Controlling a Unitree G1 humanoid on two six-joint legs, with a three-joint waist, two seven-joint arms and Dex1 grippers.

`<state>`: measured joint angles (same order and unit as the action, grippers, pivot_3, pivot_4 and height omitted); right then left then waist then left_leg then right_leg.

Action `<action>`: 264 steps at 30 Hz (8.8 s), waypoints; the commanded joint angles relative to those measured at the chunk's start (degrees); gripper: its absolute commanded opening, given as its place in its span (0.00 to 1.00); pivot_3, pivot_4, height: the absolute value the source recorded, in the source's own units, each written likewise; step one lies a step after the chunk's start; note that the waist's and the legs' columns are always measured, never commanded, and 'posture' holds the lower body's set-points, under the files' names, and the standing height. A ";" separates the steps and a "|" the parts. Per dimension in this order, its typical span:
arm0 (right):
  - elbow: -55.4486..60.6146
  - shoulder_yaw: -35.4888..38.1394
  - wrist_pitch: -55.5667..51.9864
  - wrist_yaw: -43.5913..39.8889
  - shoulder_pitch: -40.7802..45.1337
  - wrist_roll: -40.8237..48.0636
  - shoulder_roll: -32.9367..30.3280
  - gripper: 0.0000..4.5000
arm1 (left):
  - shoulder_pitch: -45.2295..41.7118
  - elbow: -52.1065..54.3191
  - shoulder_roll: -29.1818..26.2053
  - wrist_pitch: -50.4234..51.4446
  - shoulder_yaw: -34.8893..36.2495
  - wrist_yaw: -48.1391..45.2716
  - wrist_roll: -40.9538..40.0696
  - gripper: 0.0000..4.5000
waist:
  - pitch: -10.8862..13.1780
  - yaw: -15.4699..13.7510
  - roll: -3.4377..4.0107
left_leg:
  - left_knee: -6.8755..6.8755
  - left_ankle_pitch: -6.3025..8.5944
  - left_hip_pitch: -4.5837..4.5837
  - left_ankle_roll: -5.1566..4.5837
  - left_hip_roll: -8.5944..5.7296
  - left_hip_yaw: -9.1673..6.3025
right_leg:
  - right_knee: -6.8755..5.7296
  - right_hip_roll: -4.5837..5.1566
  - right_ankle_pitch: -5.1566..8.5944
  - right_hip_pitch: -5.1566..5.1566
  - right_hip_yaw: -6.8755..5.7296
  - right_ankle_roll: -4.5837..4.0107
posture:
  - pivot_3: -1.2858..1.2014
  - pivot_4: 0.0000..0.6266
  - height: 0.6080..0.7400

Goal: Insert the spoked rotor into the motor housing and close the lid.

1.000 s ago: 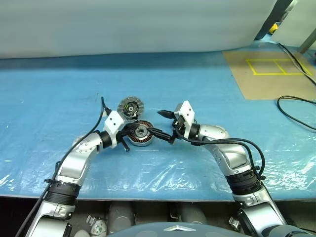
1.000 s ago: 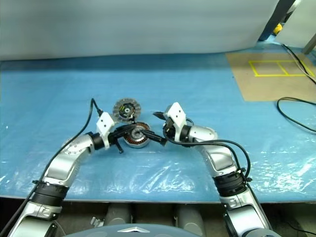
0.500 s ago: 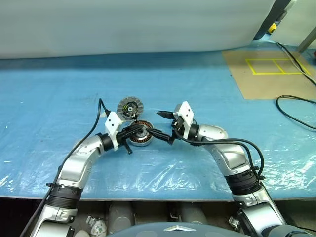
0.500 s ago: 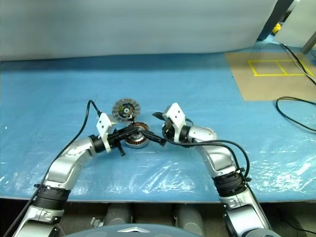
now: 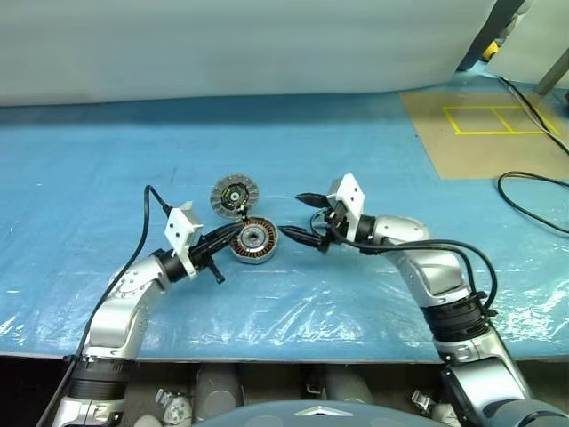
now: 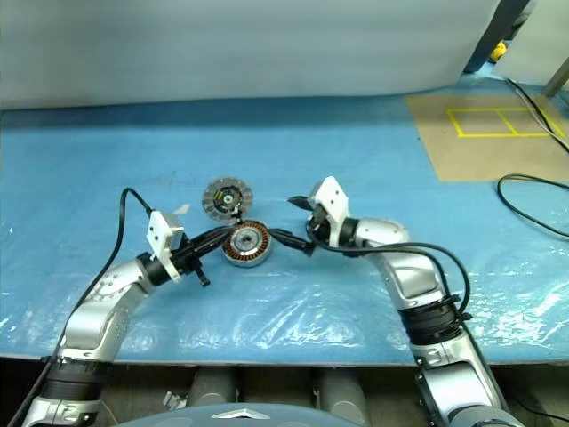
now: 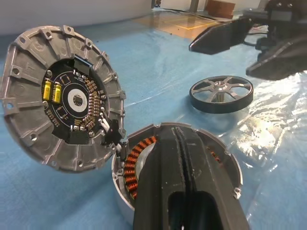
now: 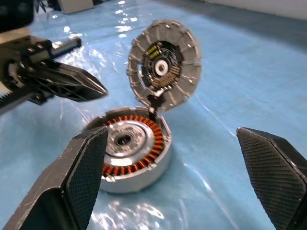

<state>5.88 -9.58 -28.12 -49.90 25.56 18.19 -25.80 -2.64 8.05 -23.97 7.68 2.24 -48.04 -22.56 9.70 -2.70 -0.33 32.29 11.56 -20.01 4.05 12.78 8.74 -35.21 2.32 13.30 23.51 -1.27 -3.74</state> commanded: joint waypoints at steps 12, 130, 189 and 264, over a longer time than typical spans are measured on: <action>-10.58 -7.75 -7.12 -16.22 14.43 -5.93 -14.81 1.00 | 3.22 8.21 -1.87 -2.51 -1.90 -0.52 -0.14 0.01 | 0.01 0.15 0.01 | 0.05 0.00 0.00 -0.01 0.00 0.02 | -0.07 0.00 0.00 -0.01 0.01 -0.02 | 0.52 0.24 1.00; -24.00 -13.77 0.43 -26.12 28.30 -15.79 8.84 0.27 | 10.08 7.57 -3.45 -4.77 3.52 4.64 1.50 0.00 | 0.02 0.17 0.03 | 0.92 0.08 -0.42 -0.30 0.14 0.10 | -1.31 0.01 0.03 0.91 0.08 -0.26 | 0.52 0.24 1.00; -33.39 -16.27 8.79 -13.10 21.26 -18.49 16.22 0.01 | 5.72 2.46 -4.52 -5.08 1.96 2.53 4.30 0.00 | 0.02 0.31 0.02 | 0.87 -0.03 -0.33 -0.10 0.10 0.11 | -1.31 0.03 0.03 0.87 0.11 -0.25 | 0.52 0.24 1.00; 3.18 8.89 -36.62 -11.61 19.44 25.66 1.13 0.01 | -32.38 -36.68 2.33 -9.27 -2.94 -25.93 5.27 0.00 | 0.06 -2.75 -0.02 | 0.47 -0.06 -0.52 -0.03 -0.01 -0.14 | -0.52 0.04 -0.31 0.62 -0.02 0.30 | 0.52 0.24 1.00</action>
<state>7.57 -2.34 -62.87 -61.60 44.36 40.55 -25.01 -35.40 -31.65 -21.26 -0.97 0.09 -73.63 -17.65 9.77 -5.45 -0.35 32.74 11.50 -20.52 4.01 12.77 8.60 -35.73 2.35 12.99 24.12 -1.29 -3.44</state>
